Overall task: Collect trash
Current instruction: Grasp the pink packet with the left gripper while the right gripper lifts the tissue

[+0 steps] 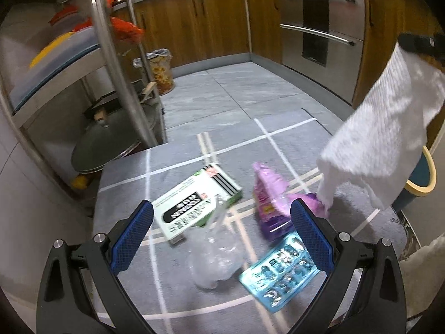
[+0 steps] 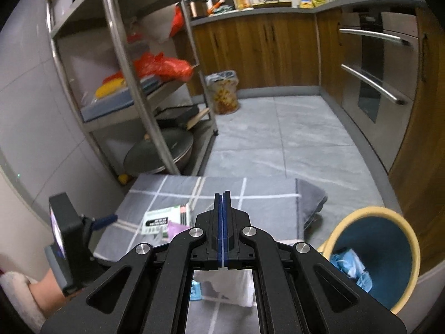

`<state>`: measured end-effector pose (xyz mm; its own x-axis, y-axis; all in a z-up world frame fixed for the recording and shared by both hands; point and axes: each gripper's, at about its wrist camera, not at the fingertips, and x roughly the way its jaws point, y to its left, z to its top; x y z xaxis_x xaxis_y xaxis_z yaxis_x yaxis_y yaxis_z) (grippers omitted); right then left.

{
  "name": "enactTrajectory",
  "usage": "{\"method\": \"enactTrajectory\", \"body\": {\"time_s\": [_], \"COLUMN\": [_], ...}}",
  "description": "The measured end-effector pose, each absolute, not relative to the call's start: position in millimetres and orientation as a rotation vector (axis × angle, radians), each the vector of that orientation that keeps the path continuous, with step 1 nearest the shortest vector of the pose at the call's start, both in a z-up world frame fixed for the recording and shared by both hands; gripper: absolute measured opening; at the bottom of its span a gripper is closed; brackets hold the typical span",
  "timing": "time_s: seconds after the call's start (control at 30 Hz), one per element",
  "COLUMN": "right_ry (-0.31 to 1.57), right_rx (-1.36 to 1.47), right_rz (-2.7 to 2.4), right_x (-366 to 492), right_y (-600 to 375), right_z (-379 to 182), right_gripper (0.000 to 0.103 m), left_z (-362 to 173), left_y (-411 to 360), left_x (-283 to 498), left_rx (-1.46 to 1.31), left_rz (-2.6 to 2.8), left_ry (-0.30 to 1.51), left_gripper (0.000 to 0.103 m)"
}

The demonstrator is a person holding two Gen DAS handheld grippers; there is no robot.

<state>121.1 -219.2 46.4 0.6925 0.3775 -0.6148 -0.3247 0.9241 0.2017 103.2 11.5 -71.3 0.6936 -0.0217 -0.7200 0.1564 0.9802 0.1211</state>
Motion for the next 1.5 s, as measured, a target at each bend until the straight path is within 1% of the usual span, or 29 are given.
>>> {"method": "enactTrajectory", "body": {"time_s": [0.1, 0.17, 0.23, 0.43, 0.5, 0.73, 0.83, 0.9, 0.97, 1.0, 1.07, 1.23, 1.5], "right_ry": [0.702, 0.707, 0.716, 0.724, 0.726, 0.735, 0.734, 0.734, 0.734, 0.734, 0.733, 0.730, 0.727], "right_rx": [0.091, 0.089, 0.087, 0.091, 0.096, 0.102, 0.100, 0.102, 0.102, 0.103, 0.104, 0.101, 0.096], "right_rz": [0.381, 0.377, 0.378, 0.389, 0.392, 0.399, 0.398, 0.396, 0.393, 0.391, 0.388, 0.385, 0.381], "right_x": [123, 124, 126, 125, 125, 126, 126, 126, 127, 128, 129, 133, 135], "right_y": [-229, -230, -233, -240, -242, -246, -246, -246, -247, -248, -248, -248, -249], "right_z": [45, 42, 39, 36, 35, 33, 33, 33, 33, 33, 34, 35, 36], "right_gripper": [0.002, 0.002, 0.002, 0.002, 0.002, 0.001, 0.002, 0.001, 0.002, 0.002, 0.001, 0.002, 0.001], "left_z": [-75, -76, -82, -100, -108, -131, -135, -137, -141, -142, -140, -118, -73], "left_y": [3, -5, -11, -19, -22, -36, -44, -46, -47, -45, -43, -37, -29], "left_x": [111, 117, 122, 135, 139, 147, 148, 150, 153, 155, 156, 157, 154], "left_rx": [0.152, 0.130, 0.144, 0.202, 0.227, 0.331, 0.378, 0.399, 0.401, 0.398, 0.379, 0.315, 0.189], "left_rz": [-0.135, -0.168, -0.165, -0.158, -0.151, -0.138, -0.125, -0.116, -0.112, -0.108, -0.110, -0.110, -0.121], "left_ry": [0.817, 0.829, 0.860, 0.908, 0.939, 1.014, 1.012, 1.013, 1.035, 1.036, 1.030, 0.950, 0.825], "left_gripper": [0.096, 0.088, 0.082, 0.081, 0.077, 0.055, 0.052, 0.044, 0.028, 0.026, 0.019, 0.014, 0.011]}}
